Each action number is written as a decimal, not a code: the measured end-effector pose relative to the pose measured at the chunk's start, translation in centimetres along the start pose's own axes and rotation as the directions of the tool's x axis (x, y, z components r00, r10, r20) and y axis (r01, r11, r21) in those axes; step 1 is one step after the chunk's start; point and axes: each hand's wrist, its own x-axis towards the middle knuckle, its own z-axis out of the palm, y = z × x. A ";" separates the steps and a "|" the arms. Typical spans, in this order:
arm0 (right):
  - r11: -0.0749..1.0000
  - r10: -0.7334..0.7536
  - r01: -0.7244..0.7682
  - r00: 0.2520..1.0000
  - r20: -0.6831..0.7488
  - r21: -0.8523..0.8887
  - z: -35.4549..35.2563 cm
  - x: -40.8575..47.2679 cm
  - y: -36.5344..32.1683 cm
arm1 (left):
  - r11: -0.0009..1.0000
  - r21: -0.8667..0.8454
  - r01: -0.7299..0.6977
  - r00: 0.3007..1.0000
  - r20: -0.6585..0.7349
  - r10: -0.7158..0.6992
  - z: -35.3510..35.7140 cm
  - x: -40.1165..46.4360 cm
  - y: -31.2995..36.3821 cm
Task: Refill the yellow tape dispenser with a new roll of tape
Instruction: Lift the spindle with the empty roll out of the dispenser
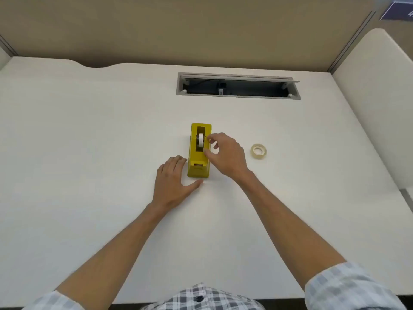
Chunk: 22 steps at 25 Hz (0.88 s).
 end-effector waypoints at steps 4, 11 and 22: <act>0.999 0.014 -0.011 0.998 0.056 -0.053 -0.1 1.5 -0.4 | 0.999 -0.001 0.040 0.999 0.011 -0.040 0.3 0.7 0.7; 0.990 -0.058 0.071 0.993 0.106 -0.122 -0.3 2.7 -0.3 | 1.000 0.013 0.009 1.000 -0.017 -0.009 0.7 1.1 0.5; 0.976 -0.097 0.117 0.989 0.112 -0.183 -0.4 3.9 -0.7 | 0.999 0.036 -0.004 1.000 -0.009 0.005 0.9 1.0 0.3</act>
